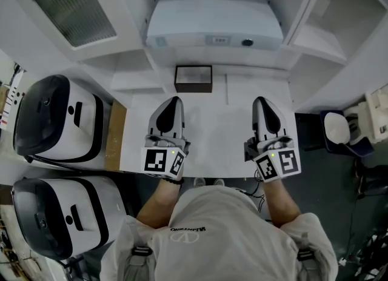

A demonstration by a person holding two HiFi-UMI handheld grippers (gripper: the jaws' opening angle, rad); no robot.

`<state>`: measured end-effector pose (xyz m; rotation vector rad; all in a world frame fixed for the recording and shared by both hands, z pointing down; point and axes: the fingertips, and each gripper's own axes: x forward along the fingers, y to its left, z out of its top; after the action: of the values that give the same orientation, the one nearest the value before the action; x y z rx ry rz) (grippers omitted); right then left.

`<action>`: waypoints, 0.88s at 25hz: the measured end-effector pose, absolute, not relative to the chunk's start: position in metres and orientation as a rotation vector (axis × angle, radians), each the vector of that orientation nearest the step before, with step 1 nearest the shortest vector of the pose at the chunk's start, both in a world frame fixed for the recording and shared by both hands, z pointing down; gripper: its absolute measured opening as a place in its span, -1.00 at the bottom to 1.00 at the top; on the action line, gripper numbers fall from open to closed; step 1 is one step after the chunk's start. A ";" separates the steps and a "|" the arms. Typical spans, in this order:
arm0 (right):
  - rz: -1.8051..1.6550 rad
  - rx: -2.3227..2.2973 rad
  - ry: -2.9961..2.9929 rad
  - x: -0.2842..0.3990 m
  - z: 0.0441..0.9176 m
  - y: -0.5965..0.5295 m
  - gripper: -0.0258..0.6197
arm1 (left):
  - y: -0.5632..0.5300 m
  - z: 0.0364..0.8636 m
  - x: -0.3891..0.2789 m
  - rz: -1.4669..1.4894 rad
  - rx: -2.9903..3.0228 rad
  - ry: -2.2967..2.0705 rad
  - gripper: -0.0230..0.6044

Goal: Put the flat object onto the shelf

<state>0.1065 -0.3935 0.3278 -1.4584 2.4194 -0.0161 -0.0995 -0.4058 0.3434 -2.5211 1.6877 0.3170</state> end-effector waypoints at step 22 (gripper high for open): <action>-0.014 -1.491 2.433 0.109 0.332 -0.401 -0.89 | -0.414 0.346 -0.099 0.330 -2.525 1.710 -0.92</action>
<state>0.1085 -0.4015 0.3324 -1.4908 2.4331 -0.0137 -0.0987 -0.4141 0.3455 -2.5249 1.7095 0.3303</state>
